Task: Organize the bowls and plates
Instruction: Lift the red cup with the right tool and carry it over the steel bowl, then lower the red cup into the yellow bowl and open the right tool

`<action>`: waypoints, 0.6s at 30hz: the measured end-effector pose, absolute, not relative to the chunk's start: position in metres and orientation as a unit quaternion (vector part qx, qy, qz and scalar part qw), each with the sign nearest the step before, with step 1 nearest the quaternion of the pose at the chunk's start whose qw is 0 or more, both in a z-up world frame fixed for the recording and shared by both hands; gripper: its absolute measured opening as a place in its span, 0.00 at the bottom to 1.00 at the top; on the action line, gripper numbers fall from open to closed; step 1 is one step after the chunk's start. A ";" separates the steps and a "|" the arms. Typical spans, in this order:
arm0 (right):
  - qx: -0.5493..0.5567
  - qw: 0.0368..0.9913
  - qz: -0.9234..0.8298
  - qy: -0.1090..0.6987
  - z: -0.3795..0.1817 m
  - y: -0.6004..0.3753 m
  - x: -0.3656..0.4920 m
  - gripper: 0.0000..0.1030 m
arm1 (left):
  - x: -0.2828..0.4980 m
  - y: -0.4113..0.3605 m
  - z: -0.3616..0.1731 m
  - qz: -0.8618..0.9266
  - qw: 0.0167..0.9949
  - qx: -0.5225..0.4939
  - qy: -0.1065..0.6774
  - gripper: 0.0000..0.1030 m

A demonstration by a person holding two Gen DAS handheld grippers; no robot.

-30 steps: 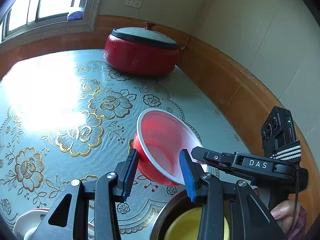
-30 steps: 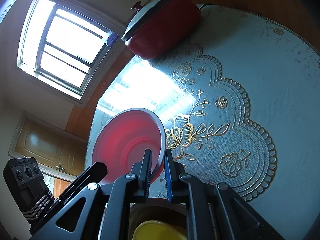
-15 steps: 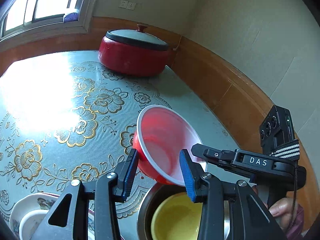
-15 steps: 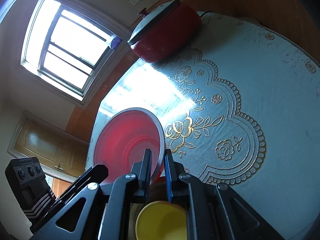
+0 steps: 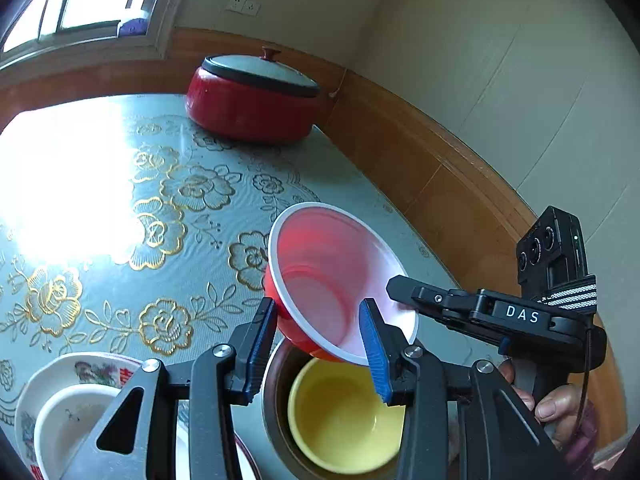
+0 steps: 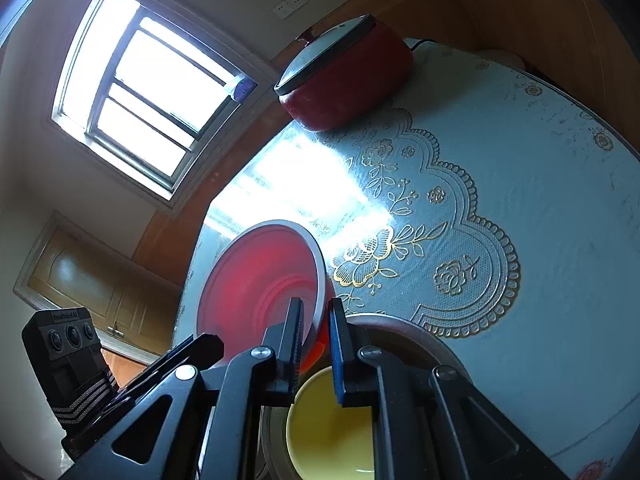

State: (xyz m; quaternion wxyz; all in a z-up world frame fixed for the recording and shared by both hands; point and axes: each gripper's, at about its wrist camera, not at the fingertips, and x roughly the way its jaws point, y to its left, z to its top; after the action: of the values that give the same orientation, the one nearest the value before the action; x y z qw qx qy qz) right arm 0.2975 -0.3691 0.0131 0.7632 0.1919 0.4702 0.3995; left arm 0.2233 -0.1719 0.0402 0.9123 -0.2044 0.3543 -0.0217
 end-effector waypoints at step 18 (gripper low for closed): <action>0.165 0.761 0.392 0.490 0.004 -0.398 0.263 0.11 | 0.196 -0.190 0.017 -0.081 0.886 -0.222 0.400 0.41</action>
State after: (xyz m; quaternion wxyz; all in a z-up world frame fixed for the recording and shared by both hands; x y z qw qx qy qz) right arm 0.2625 -0.3978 0.0041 0.7609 0.1649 0.4904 0.3916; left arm 0.1956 -0.1897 0.0174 0.8856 -0.2225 0.3995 -0.0810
